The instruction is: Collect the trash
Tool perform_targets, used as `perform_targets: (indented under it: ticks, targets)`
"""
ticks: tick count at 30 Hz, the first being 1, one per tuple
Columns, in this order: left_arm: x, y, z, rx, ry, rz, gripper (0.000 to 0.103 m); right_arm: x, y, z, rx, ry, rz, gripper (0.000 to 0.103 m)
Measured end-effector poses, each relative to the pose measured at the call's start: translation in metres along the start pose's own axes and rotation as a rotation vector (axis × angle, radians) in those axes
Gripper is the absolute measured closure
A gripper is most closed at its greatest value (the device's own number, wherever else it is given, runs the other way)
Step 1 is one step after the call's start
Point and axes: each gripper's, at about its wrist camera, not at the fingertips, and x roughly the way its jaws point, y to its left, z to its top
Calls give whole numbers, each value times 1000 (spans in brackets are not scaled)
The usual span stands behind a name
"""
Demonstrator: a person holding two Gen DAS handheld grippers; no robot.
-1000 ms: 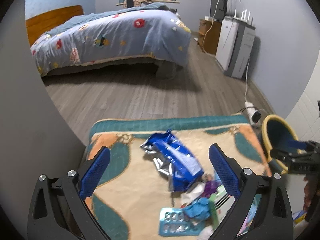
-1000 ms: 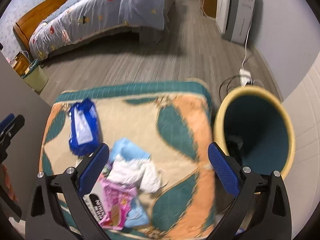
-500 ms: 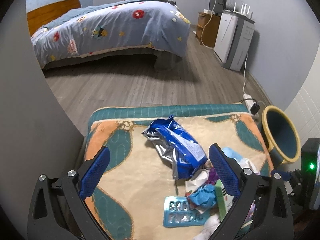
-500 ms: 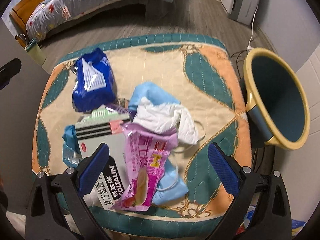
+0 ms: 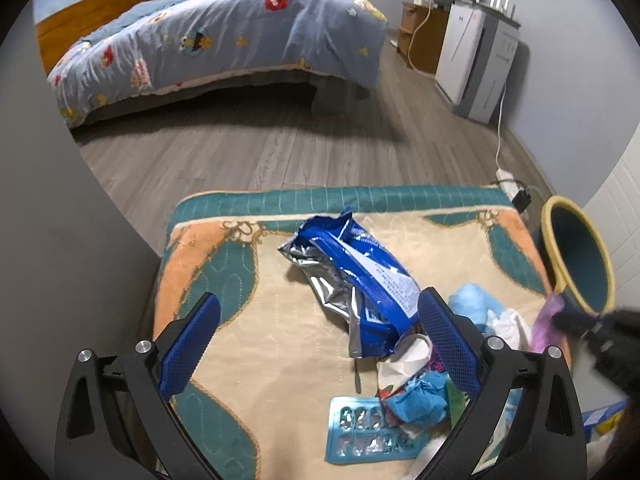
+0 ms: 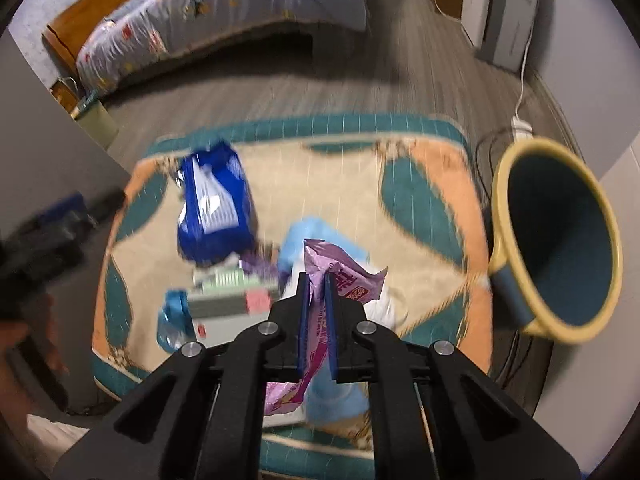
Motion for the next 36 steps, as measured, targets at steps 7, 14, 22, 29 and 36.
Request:
perform_targets:
  ticks: [7, 14, 22, 29, 36]
  targets:
    - [25, -18, 1, 35, 44, 9, 5, 0, -7, 31, -91, -54, -45, 96]
    - [53, -34, 0, 44, 96, -4, 5, 24, -22, 64, -139, -78, -59, 96]
    - [79, -38, -1, 57, 135, 2, 5, 78, -49, 79, -151, -28, -145, 87]
    - [97, -29, 3, -17, 164, -16, 5, 82, -71, 79, -2, -23, -127, 9]
    - [111, -24, 3, -36, 173, -77, 5, 97, -70, 67, 28, 47, -115, 6]
